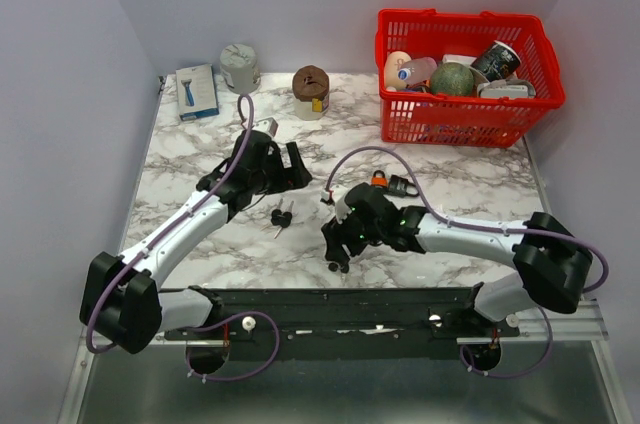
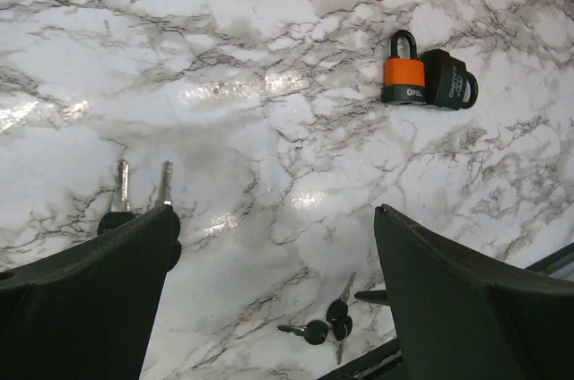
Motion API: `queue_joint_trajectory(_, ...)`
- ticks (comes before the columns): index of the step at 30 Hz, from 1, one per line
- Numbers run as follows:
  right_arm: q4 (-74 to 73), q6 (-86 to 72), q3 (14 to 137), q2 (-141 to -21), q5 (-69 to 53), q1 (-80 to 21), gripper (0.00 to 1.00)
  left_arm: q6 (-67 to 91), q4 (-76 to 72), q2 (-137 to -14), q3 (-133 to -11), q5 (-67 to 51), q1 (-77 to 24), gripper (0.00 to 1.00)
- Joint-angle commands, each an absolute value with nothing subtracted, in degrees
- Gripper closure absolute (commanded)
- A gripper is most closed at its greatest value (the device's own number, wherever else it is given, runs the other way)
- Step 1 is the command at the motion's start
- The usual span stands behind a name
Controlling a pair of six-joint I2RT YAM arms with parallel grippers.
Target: Unlock with the key
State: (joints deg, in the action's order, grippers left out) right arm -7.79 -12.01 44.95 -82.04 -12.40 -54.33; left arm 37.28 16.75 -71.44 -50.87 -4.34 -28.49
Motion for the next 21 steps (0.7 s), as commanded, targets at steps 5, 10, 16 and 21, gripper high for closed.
queue_joint_trajectory(5,-11.5,-5.2,47.1,-88.7,-4.8,-61.5,0.33,36.2,21.7,-66.6,-47.7,-3.3,-25.7,0.01)
queue_joint_trajectory(10,-12.7,-2.6,46.1,-87.5,-2.9,-63.0,0.34,36.9,21.4,-64.5,-45.6,-4.2,-24.5,0.01)
queue_joint_trajectory(16,-14.8,-1.4,48.8,-89.9,-0.5,-65.0,0.35,37.5,21.3,-64.1,-45.3,-4.5,-24.1,0.01)
queue_joint_trajectory(21,-16.9,-2.5,50.4,-91.9,2.0,-65.9,0.36,37.5,21.6,-63.1,-45.4,-4.5,-23.8,0.01)
